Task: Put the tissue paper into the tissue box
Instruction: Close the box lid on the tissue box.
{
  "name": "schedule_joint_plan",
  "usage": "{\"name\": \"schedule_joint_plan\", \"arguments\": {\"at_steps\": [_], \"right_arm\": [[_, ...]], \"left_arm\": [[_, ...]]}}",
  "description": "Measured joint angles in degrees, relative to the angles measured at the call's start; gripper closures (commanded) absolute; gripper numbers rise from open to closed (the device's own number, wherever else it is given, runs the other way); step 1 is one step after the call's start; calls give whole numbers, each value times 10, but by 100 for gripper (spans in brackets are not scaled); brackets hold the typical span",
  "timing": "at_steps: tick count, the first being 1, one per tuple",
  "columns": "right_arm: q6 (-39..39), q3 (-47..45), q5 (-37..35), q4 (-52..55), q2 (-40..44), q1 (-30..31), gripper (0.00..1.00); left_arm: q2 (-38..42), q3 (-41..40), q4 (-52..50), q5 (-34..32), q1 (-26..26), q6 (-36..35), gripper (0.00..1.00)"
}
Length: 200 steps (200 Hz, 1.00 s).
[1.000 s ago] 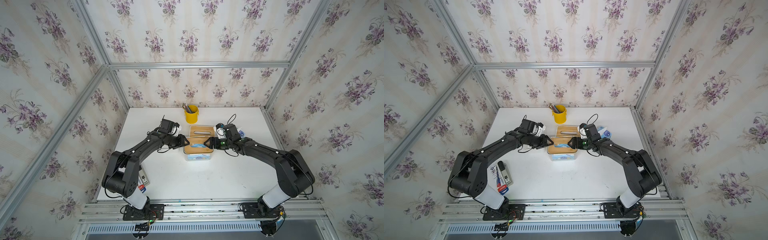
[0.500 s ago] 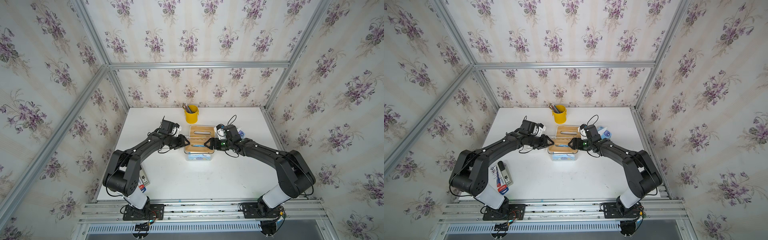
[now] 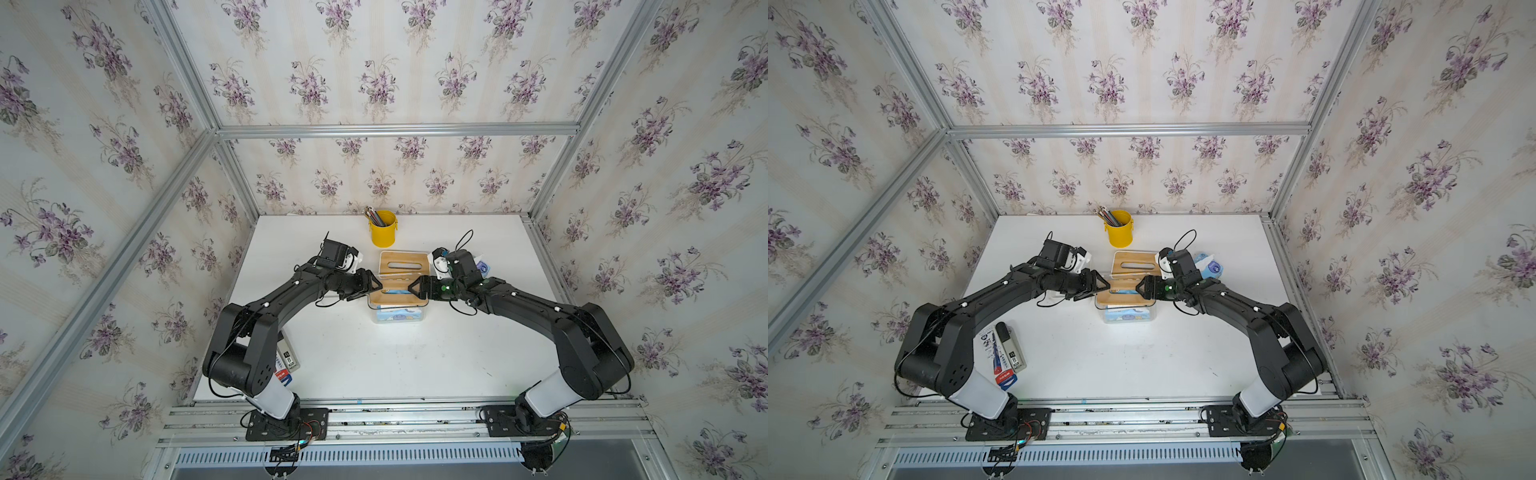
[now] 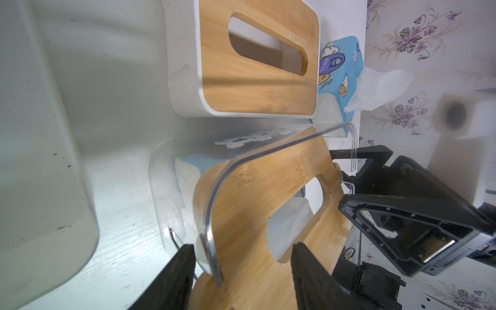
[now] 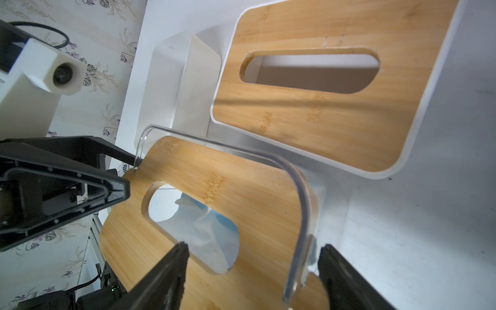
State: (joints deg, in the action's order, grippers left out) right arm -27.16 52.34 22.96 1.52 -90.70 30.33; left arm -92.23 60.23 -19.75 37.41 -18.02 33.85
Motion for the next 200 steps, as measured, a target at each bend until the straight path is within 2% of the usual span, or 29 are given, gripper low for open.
{"name": "schedule_joint_plan", "arguments": {"at_steps": [62,104,124,129,166,200], "right_arm": [[2,0,0,-2,-6,0,20],[3,3,1,-6,-12,0,21],[3,3,1,-11,-14,0,20],[3,3,1,-13,-14,0,21],[3,3,2,-16,-16,0,21],[3,2,-2,-16,-16,-1,22]], "left_arm": [[15,-5,-28,-17,0,-10,32],[62,-32,-45,-31,-9,-10,43],[66,-33,-49,-32,-19,-8,44],[66,-33,-48,-33,-20,-8,48],[60,-31,-48,-34,-27,1,55],[54,-31,-44,-38,-33,9,57]]}}
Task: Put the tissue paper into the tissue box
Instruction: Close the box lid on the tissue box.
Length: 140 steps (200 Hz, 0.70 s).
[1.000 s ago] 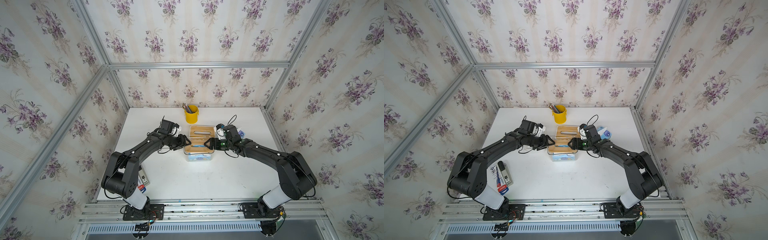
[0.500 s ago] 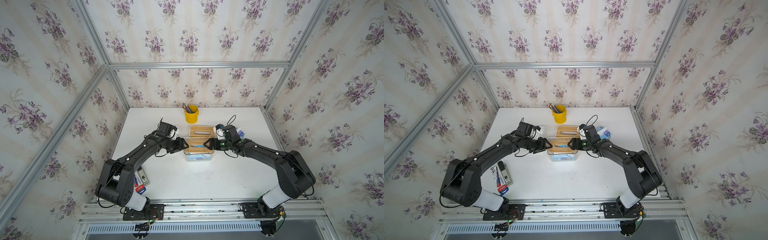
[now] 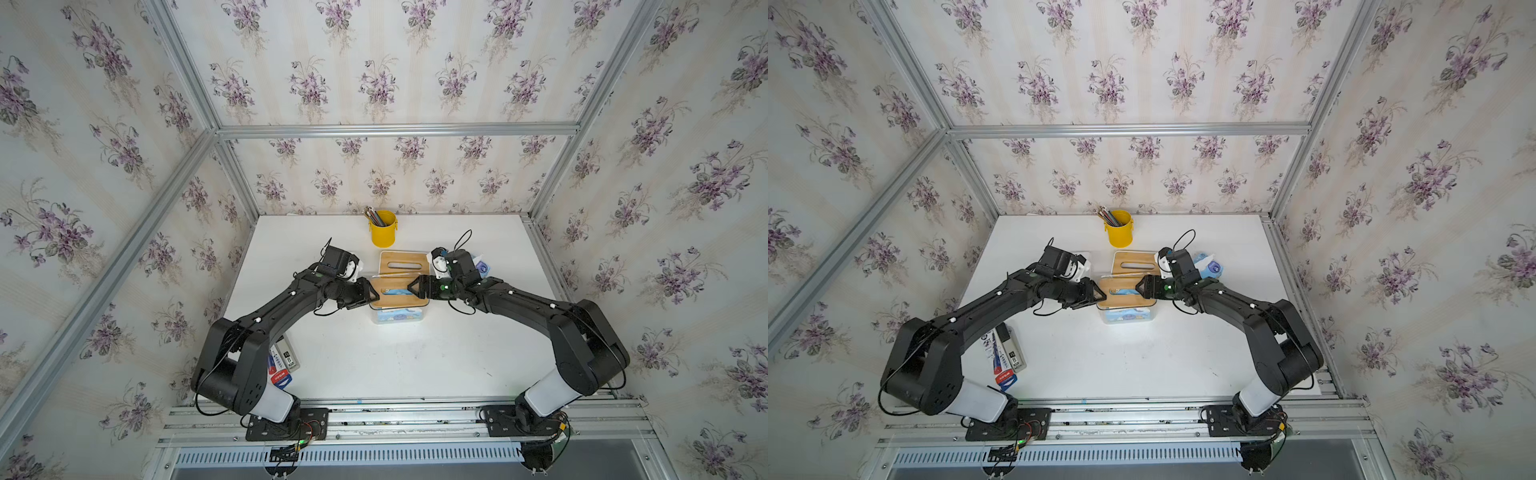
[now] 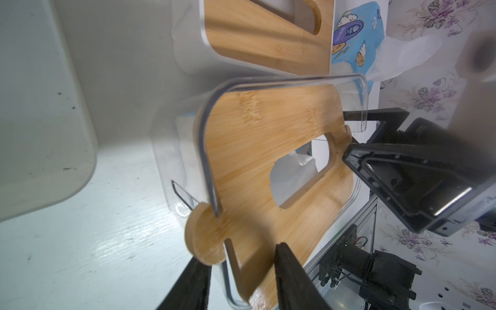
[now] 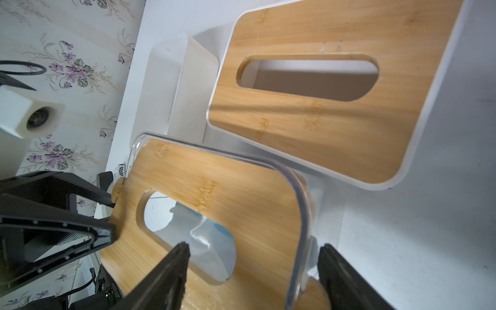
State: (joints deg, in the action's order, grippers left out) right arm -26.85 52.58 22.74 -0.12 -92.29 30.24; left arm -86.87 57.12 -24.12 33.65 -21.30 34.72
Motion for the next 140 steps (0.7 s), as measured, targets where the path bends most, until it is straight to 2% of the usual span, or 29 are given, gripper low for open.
{"name": "schedule_joint_plan", "arguments": {"at_steps": [53,140], "right_arm": [[-1,-1,-5,0,2,0,21],[19,18,-15,20,2,1,17]], "left_arm": [[-9,1,4,-3,-2,2,58],[-9,1,7,-5,-3,-3,48]]}}
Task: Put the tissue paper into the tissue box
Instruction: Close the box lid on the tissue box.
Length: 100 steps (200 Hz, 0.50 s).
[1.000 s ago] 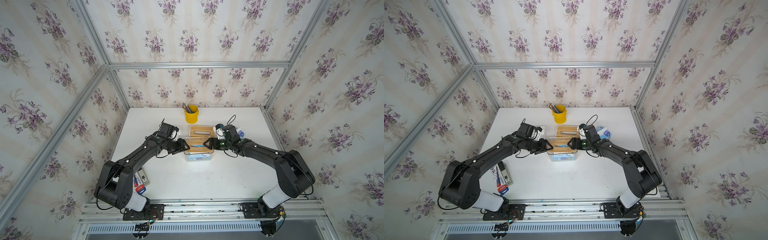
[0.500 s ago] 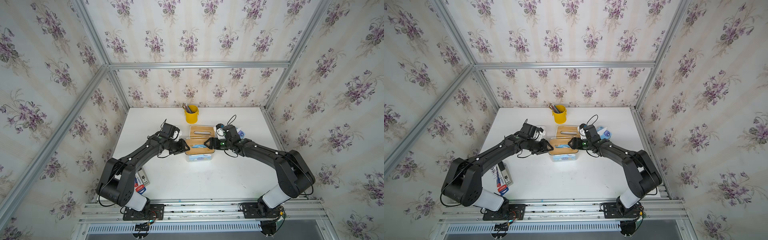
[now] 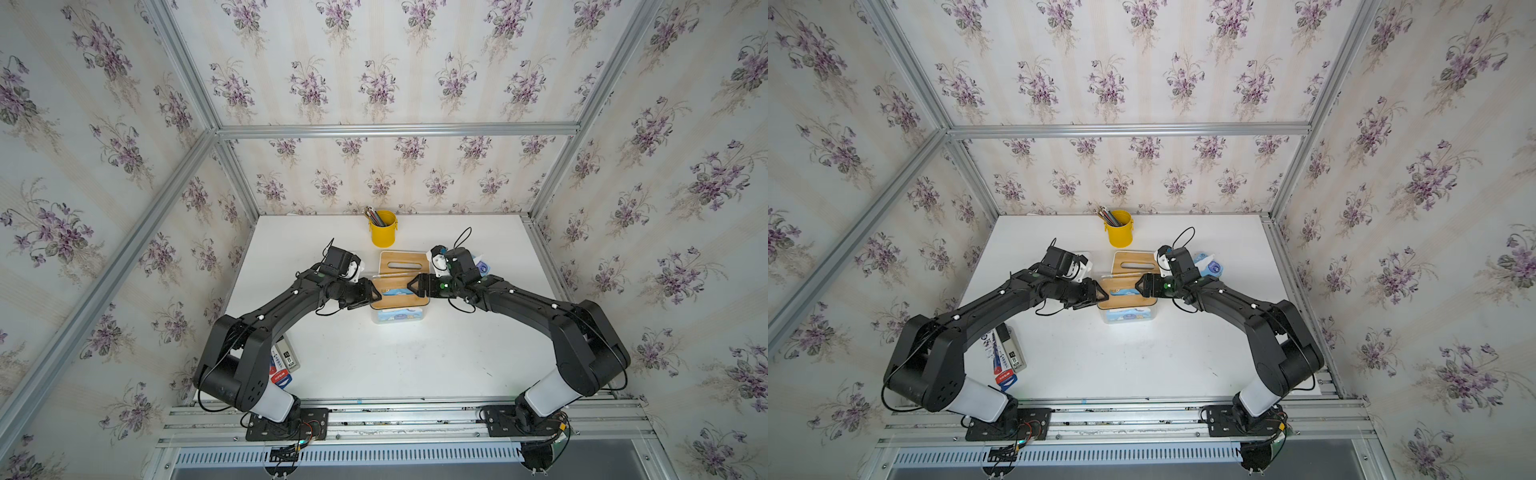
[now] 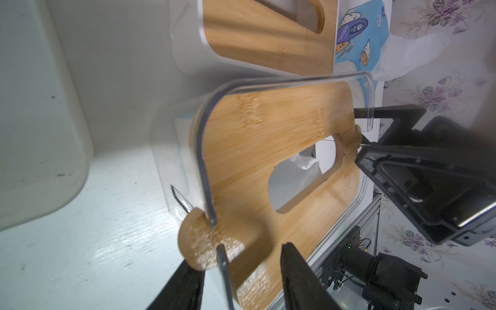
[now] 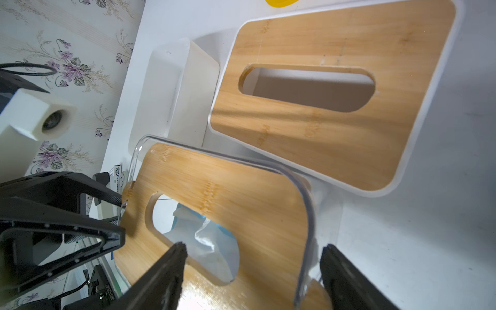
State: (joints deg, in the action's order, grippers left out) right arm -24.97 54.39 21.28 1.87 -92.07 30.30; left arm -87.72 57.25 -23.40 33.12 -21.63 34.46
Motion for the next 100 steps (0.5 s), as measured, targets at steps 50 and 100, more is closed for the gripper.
{"name": "schedule_joint_plan", "arguments": {"at_steps": [50,100], "right_arm": [[25,13,-39,34,-3,-3,15],[40,19,-53,57,-3,-4,14]], "left_arm": [[-7,2,-8,-10,2,-11,46],[-7,4,-12,-17,3,-23,40]]}}
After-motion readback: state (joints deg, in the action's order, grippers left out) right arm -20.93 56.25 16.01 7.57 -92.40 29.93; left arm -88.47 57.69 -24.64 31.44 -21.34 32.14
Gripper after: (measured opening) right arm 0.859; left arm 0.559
